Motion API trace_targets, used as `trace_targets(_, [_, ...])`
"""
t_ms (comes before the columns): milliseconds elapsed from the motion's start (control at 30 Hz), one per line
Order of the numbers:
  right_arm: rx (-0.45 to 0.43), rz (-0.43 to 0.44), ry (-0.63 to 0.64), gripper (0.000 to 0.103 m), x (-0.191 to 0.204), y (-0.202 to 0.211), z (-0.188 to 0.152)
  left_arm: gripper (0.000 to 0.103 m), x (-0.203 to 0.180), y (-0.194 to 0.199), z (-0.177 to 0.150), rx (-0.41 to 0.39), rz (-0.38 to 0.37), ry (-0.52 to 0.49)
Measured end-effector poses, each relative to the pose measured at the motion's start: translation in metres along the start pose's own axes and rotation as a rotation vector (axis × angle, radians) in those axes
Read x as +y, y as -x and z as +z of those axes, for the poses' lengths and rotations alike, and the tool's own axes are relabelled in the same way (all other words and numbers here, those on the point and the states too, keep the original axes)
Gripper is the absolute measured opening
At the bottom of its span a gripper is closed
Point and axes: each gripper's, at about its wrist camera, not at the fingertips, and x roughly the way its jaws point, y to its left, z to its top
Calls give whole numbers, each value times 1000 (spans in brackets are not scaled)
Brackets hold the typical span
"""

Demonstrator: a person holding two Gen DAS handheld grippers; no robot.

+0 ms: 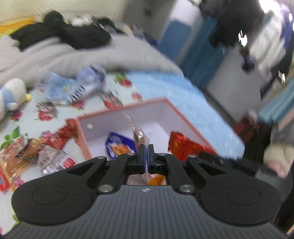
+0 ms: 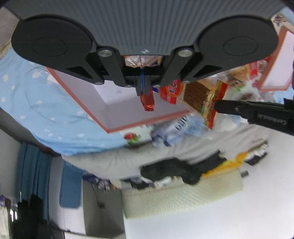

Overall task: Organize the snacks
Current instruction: 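Carry both held snacks up and over the deep pink box, then open both tools to drop the snacks into the deep pink box, then lift both tools away from the box toward the snack pile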

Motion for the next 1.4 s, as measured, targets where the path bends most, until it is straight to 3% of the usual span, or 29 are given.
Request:
trace_targets(100, [66,9,-44,4,-14,-22,2,2,-6,-28,0,84,37,-40])
trace_targets(267, [166,-19,-44,4,-29,-48,-4,2,3,-60,-3,173,65,11])
trace_targets(500, [180,-18,-33,6,-31,-45,-7,3,7,-69,-4,209,68,31])
trace_targets(567, [184,-30,-28,7,-30,-44,-6,10,6,-69,-2,228,65,34])
trace_targets(600, [186,-31,-24,9,-31,-45,-6,28,5,-69,-2,245,73,29])
trace_targets(633, [187,-32,-23,18,-31,-46,-6,47,5,-68,-2,243,87,20])
trace_targets(667, [187,-32,-27,36,-32,-46,-6,52,4,-65,-3,223,101,11])
trace_targets(700, [181,-26,-35,45,-33,-45,-8,55,4,-62,-4,207,111,4])
trace_targets(733, [173,-16,-36,46,-33,-44,-9,55,5,-60,-4,202,110,4])
trace_targets(933, [137,-7,-27,45,-24,-33,-14,55,7,-39,-10,150,105,1])
trace_targets(1167, [48,21,-20,45,-5,-4,-13,55,-9,6,-21,11,105,-85])
trace_targets(1400, [-29,67,-7,45,16,25,-17,55,-7,47,-35,-96,101,-88])
